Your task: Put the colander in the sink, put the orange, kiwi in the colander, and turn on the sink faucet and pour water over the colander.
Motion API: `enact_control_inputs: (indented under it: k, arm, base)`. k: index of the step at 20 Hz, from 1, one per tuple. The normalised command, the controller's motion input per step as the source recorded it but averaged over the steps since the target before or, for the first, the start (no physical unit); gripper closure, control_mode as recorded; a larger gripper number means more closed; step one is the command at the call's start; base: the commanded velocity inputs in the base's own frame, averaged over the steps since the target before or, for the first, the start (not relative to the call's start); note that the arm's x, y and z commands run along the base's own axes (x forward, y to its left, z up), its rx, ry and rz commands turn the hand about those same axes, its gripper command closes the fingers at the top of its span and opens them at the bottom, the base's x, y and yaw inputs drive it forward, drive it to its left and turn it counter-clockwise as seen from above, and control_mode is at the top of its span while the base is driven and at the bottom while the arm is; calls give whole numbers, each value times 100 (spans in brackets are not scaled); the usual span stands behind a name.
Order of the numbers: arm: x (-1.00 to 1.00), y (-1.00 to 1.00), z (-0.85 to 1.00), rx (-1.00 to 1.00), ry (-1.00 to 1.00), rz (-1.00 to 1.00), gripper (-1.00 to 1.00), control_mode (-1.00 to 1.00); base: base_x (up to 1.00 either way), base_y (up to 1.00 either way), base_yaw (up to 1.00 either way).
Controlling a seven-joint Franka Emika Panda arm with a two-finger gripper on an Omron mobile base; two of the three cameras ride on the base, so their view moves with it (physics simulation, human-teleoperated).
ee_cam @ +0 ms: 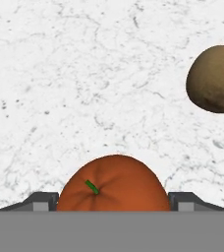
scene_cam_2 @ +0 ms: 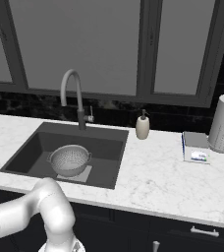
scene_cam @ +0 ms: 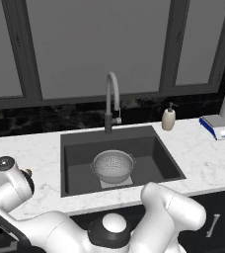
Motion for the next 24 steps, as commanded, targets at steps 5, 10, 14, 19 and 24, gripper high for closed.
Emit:
enact_control_inputs:
  k: [5, 10, 14, 19, 24]
  arm:
    - [0, 0, 0, 0, 0, 0, 100, -100]
    - [-11, -21, 13, 0, -1, 0, 100, -100]
    - [-28, -59, 34, 0, -1, -1, 100, -100]
    - [-27, -93, 28, 0, 0, -4, 100, -100]
    - [-12, -100, 15, 0, 0, -7, 100, -100]
  base:
    - [0, 0, 0]
    - [0, 0, 0]
    - [0, 0, 0]
    - [0, 0, 0]
    - [0, 0, 0]
